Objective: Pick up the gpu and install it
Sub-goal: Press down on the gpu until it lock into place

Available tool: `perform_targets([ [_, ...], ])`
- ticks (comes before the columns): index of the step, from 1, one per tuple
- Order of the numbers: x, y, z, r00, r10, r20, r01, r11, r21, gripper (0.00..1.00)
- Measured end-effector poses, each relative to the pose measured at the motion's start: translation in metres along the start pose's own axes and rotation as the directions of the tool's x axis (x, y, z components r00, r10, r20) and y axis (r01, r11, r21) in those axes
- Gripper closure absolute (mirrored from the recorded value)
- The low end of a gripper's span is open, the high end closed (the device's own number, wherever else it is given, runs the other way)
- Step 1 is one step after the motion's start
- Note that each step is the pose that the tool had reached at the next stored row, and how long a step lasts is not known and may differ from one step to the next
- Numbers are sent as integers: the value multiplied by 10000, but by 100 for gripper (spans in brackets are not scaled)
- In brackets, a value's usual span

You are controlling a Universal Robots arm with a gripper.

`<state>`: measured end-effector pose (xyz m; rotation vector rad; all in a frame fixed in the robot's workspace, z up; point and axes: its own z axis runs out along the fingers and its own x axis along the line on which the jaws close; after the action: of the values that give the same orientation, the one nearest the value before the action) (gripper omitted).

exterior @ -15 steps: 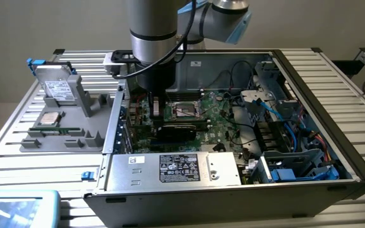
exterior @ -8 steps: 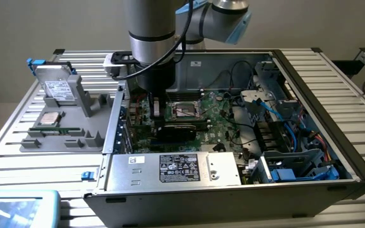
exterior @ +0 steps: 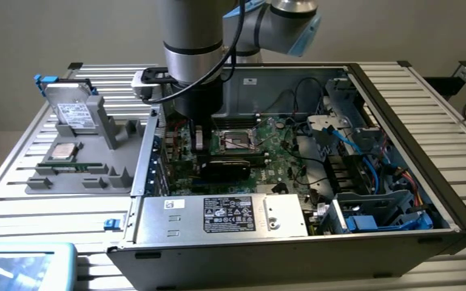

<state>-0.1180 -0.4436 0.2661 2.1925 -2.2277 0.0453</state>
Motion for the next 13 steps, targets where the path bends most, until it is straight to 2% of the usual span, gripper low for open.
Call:
perform_targets([
  [3,0,-1,-22,10000,29,-6,-29,10000,-4,88],
  [5,3,-23,-94,10000,46,-58,-46,10000,-22,88],
  [7,4,-75,-154,10000,45,-82,-45,10000,-45,88],
  [8,3,-104,-170,10000,44,-84,-45,10000,-76,88],
  [11,3,-181,-180,10000,34,-93,-36,9996,-291,88],
  [12,2,-216,-179,10000,33,-92,-36,9994,-344,88],
  [13,2,-256,-178,10000,32,-93,-35,9993,-365,88],
])
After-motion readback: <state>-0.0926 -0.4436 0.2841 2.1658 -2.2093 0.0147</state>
